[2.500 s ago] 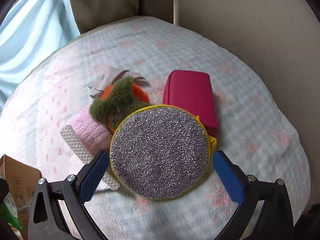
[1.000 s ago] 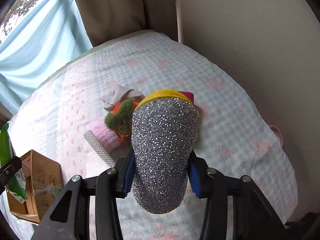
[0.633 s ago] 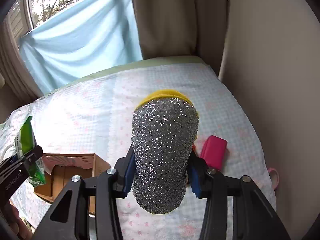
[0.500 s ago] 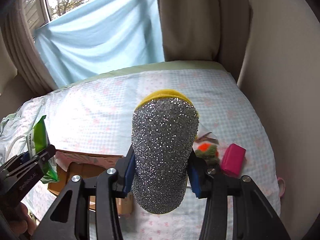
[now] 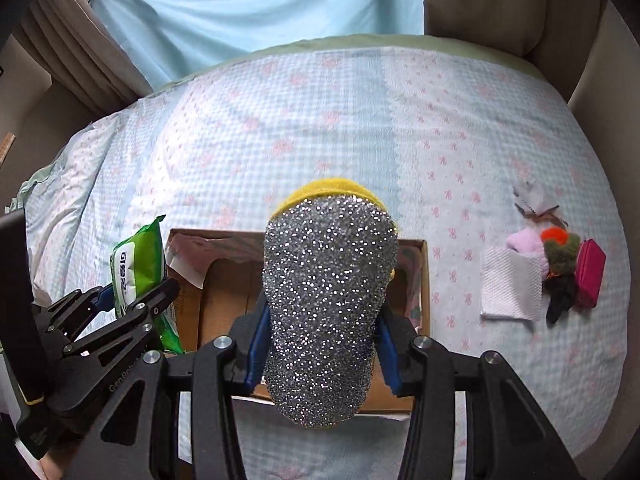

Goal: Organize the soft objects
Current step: 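Carry the wipe pack with the left tool into the box while the right tool drops the pouch in, then withdraw both open tools from the box toward the remaining soft items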

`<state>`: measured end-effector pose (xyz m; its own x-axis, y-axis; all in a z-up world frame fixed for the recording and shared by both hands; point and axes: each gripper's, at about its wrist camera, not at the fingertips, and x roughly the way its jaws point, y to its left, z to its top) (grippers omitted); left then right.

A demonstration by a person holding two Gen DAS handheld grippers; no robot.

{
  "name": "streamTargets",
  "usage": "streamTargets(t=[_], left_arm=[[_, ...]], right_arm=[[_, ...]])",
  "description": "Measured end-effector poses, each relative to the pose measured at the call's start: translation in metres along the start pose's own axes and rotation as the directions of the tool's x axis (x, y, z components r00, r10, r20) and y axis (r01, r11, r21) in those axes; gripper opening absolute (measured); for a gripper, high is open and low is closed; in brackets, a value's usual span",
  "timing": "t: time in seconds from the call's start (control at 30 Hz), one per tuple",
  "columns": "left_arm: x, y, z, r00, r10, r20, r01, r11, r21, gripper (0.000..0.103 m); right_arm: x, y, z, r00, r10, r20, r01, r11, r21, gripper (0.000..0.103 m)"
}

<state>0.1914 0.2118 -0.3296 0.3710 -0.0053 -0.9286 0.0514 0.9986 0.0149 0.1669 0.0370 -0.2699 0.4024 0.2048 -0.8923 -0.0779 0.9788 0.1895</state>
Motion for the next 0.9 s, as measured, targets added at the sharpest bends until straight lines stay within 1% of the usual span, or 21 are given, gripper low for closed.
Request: streamTargets(t=[0.1,0.17,0.27,0.33,0.37,0.43,0.47,0.5,0.53,0.57,0.6,0.67,0.77,0.9], left_arm=[[0.031,0.001,-0.005,0.998,-0.009,-0.064,0.013,0.998,0.059,0.037],[0.048,-0.001,-0.008,0.995,-0.014,-0.096,0.023,0.995,0.095,0.037],[0.065,-0.003,-0.010,0.992,-0.026,-0.126,0.043,0.990,0.133,0.037],[0.070,-0.007,-0.009,0.990,-0.027,-0.135,0.048,0.987,0.155,0.037],[0.072,-0.008,-0.008,0.990,-0.025,-0.137,0.048,0.985,0.167,0.037],[0.074,-0.010,-0.006,0.990,-0.017,-0.138,0.043,0.981,0.187,0.039],[0.076,-0.010,-0.004,0.989,-0.022,-0.146,0.050,0.979,0.195,0.040],[0.077,-0.011,-0.004,0.988,-0.030,-0.151,0.060,0.978,0.201,0.053],[0.077,-0.011,-0.003,0.988,-0.035,-0.149,0.066,0.976,0.206,0.085],[0.076,-0.011,-0.004,0.990,-0.039,-0.138,0.067,0.976,0.209,0.100],[0.072,-0.010,-0.004,0.992,-0.048,-0.120,0.072,0.975,0.212,0.103],[0.070,-0.011,-0.005,0.991,-0.065,-0.115,0.089,0.971,0.221,0.103],[0.067,-0.012,-0.009,0.991,-0.059,-0.117,0.085,0.968,0.235,0.103],[0.060,-0.009,-0.014,0.991,-0.071,-0.112,0.094,0.971,0.222,0.103]], right_arm=[[0.035,0.002,-0.006,0.997,0.000,-0.073,0.002,1.000,0.031,0.043],[0.058,0.006,-0.010,0.993,-0.017,-0.114,0.021,0.999,0.038,0.043],[0.085,0.001,-0.013,0.988,-0.030,-0.154,0.038,0.998,0.047,0.043],[0.095,0.001,-0.013,0.985,-0.036,-0.170,0.047,0.997,0.058,0.045],[0.099,0.000,-0.011,0.984,-0.034,-0.174,0.046,0.997,0.065,0.048],[0.104,-0.004,-0.010,0.982,-0.037,-0.183,0.052,0.996,0.077,0.057],[0.105,-0.005,-0.009,0.983,-0.037,-0.182,0.053,0.995,0.084,0.069],[0.107,-0.007,-0.009,0.983,-0.032,-0.183,0.050,0.995,0.092,0.086],[0.109,-0.009,-0.008,0.982,-0.022,-0.186,0.042,0.994,0.101,0.093],[0.111,-0.010,-0.007,0.983,-0.012,-0.181,0.032,0.993,0.112,0.101],[0.112,-0.012,-0.006,0.985,0.003,-0.170,0.019,0.992,0.126,0.103],[0.113,-0.015,-0.004,0.988,0.022,-0.151,0.000,0.990,0.144,0.103],[0.115,-0.019,-0.003,0.989,-0.004,-0.144,0.026,0.988,0.150,0.103],[0.116,-0.024,-0.007,0.988,-0.013,-0.154,0.038,0.987,0.159,0.103]])
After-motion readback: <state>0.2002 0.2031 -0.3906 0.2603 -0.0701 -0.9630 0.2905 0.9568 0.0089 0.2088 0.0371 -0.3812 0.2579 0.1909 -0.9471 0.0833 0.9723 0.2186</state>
